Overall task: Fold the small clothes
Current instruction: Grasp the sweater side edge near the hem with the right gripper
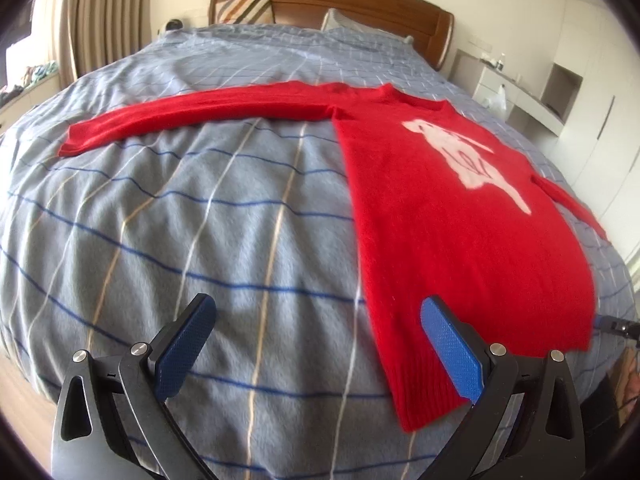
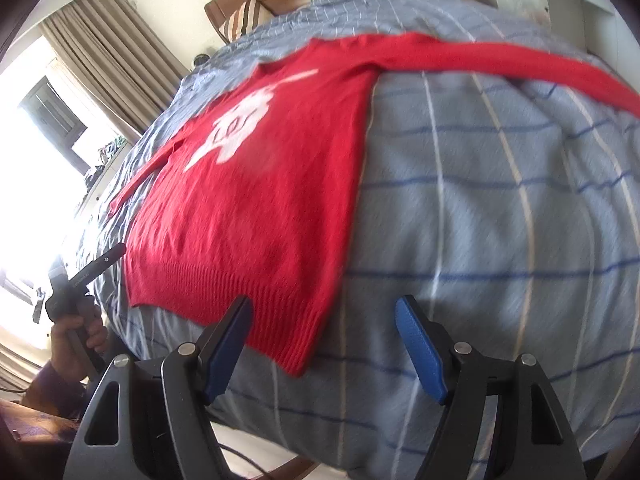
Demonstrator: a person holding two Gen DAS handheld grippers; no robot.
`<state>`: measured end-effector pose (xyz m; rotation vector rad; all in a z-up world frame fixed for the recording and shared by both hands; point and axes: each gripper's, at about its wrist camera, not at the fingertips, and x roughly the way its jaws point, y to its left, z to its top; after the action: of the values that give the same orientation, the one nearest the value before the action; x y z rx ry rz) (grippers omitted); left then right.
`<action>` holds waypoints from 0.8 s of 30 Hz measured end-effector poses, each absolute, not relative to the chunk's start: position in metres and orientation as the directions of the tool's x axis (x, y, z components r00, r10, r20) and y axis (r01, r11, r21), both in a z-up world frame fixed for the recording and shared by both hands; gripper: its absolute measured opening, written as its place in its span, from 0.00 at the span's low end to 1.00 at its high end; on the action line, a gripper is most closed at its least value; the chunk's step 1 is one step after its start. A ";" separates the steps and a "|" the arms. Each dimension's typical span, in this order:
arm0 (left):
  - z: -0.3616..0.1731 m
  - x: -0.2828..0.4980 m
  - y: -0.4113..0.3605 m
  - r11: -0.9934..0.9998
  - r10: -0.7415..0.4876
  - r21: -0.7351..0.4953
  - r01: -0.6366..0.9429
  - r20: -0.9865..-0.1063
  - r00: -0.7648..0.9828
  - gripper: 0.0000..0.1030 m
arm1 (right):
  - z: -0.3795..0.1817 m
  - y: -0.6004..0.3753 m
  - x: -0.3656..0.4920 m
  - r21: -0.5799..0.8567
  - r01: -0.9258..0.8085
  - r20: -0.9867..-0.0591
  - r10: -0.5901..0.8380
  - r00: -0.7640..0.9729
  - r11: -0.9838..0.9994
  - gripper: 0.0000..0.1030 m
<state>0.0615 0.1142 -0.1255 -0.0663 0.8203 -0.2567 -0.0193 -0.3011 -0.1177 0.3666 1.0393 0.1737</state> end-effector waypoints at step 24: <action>-0.139 0.152 0.122 0.989 -0.146 -0.088 0.117 -0.664 0.733 1.00 | -0.039 -0.488 -0.013 0.523 0.278 -0.633 0.149 0.760 0.806 0.51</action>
<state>0.1517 0.1216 -0.1392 -0.0409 0.7335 -0.1445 -0.0133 -0.4878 -0.0385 0.6437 0.7173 -0.0754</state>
